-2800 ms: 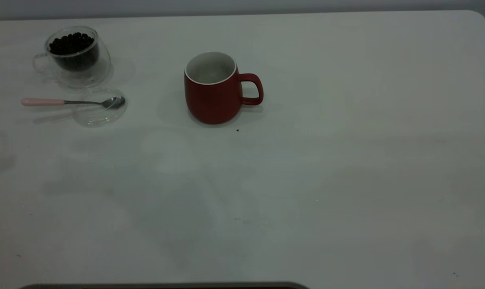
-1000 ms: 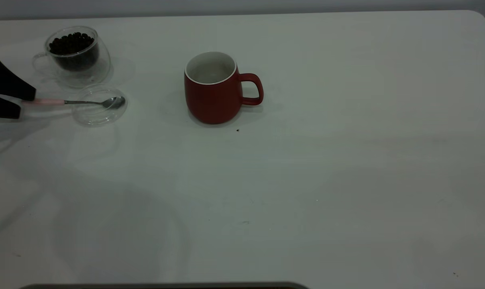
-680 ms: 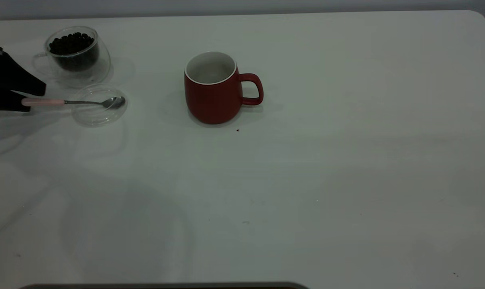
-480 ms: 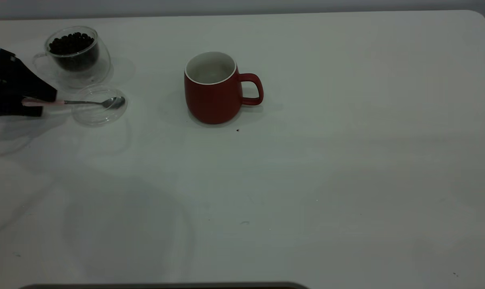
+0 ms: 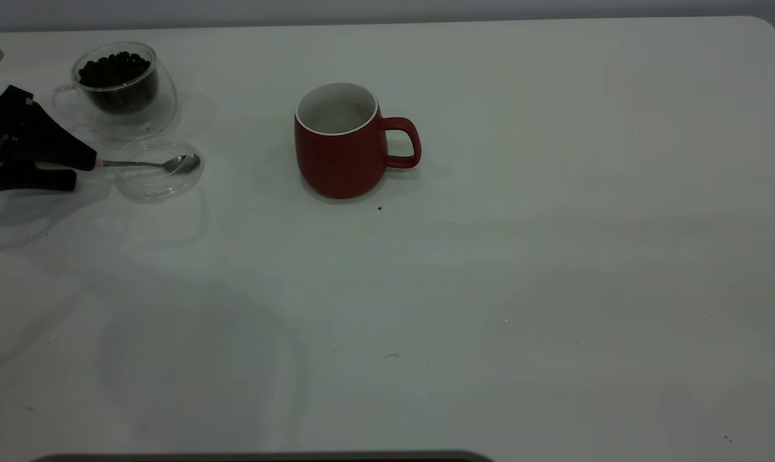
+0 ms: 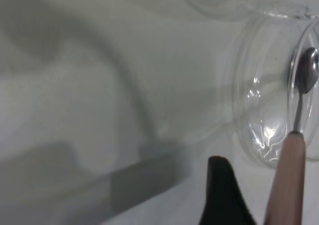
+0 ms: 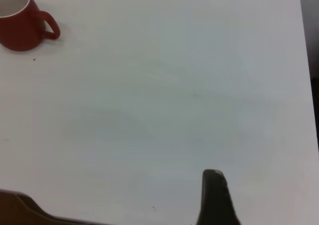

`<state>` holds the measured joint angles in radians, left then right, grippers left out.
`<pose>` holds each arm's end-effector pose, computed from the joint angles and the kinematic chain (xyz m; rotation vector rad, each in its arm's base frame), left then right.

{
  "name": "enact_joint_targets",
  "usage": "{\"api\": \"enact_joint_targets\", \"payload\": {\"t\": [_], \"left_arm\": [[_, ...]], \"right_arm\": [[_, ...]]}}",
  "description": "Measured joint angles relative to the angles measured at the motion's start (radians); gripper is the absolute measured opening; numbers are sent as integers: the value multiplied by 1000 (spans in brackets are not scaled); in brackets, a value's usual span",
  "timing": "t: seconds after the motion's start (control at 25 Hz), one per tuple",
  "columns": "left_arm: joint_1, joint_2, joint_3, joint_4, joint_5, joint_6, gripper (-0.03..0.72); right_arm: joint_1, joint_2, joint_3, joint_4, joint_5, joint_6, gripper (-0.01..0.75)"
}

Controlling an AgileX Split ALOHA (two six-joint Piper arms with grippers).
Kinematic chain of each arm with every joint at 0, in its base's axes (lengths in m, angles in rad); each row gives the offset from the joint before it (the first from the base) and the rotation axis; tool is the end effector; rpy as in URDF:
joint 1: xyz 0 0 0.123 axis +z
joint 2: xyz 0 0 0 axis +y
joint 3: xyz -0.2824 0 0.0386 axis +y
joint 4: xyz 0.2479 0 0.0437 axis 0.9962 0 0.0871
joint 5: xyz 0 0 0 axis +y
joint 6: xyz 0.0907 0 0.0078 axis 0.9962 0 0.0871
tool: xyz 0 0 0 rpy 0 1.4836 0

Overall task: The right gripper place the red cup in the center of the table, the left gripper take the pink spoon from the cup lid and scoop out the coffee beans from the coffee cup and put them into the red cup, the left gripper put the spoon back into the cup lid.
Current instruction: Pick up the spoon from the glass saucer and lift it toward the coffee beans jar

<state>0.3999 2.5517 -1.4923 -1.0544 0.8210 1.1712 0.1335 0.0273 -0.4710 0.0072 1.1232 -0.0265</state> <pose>0.4125 0.1114 -0.0165 -0.0869 2.6777 -0.8541 -0.0007 0.0005 0.2643 -0.1733 2.1570 0.0704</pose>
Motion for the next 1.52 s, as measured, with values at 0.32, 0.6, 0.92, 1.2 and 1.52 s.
{"api": "enact_joint_targets", "payload": {"t": [0.32, 0.6, 0.92, 1.2, 1.52], "left_arm": [[0, 0, 0, -1, 1, 0, 308], [4, -3, -1, -13, 90, 3, 151], [54, -59, -1, 3, 117, -9, 119], [56, -93, -67, 32, 310, -20, 119], [56, -120, -204, 1, 338, -73, 119]], "right_arm": [[0, 0, 0, 0, 0, 0, 534], [0, 0, 0, 0, 0, 0, 534], [0, 0, 0, 0, 0, 0, 534], [0, 0, 0, 0, 0, 0, 534], [0, 0, 0, 0, 0, 0, 534]]}}
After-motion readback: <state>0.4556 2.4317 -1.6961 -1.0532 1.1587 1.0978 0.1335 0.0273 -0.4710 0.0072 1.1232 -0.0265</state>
